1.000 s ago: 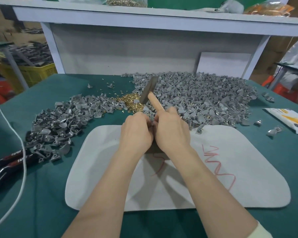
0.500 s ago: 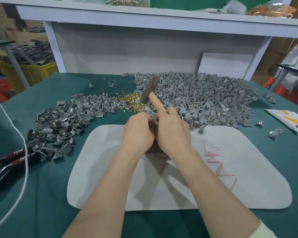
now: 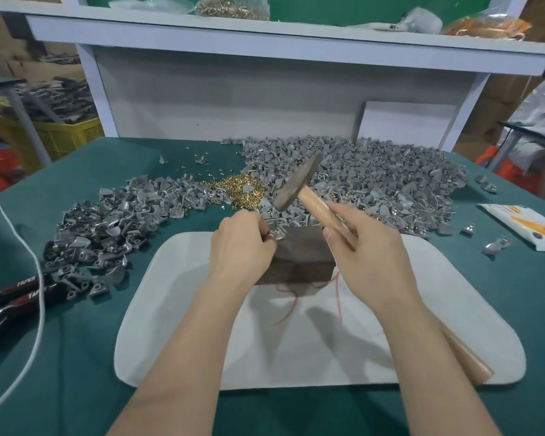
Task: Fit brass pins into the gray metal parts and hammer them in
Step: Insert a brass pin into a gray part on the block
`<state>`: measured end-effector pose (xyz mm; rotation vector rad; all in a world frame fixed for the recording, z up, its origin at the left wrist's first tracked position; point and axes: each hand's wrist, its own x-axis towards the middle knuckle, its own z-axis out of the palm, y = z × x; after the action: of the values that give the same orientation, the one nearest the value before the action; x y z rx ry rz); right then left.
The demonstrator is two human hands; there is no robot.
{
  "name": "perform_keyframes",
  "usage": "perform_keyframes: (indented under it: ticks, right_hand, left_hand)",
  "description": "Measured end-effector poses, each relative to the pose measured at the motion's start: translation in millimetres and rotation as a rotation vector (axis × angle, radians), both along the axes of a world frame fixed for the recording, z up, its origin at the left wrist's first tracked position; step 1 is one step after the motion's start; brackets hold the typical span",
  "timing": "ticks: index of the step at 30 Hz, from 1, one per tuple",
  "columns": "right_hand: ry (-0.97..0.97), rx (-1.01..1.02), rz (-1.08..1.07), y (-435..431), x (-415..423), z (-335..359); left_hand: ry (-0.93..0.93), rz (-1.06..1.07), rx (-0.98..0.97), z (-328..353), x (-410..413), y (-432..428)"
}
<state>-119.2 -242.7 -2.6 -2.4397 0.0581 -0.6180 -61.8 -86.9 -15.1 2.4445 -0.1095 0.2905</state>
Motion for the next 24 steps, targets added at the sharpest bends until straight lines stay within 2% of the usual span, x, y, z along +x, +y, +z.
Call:
perform_keyframes:
  ticks: [8, 13, 19, 22, 24]
  right_hand:
    - [-0.009, -0.07, 0.021, -5, -10, 2]
    - [0.102, -0.156, 0.052, -7, -10, 4]
    - [-0.105, -0.069, -0.01, -5, -13, 9]
    - [0.093, -0.169, 0.033, -4, -12, 7]
    - [0.134, -0.197, -0.003, -3, -12, 6]
  left_hand:
    - [0.013, -0.008, -0.057, -1, 1, 1]
    - [0.008, 0.001, -0.066, -2, 1, 2]
    - [-0.044, -0.018, -0.09, -4, 2, 2]
    - [-0.008, -0.005, -0.073, -3, 2, 1]
    - [0.003, -0.001, -0.066, -2, 2, 1]
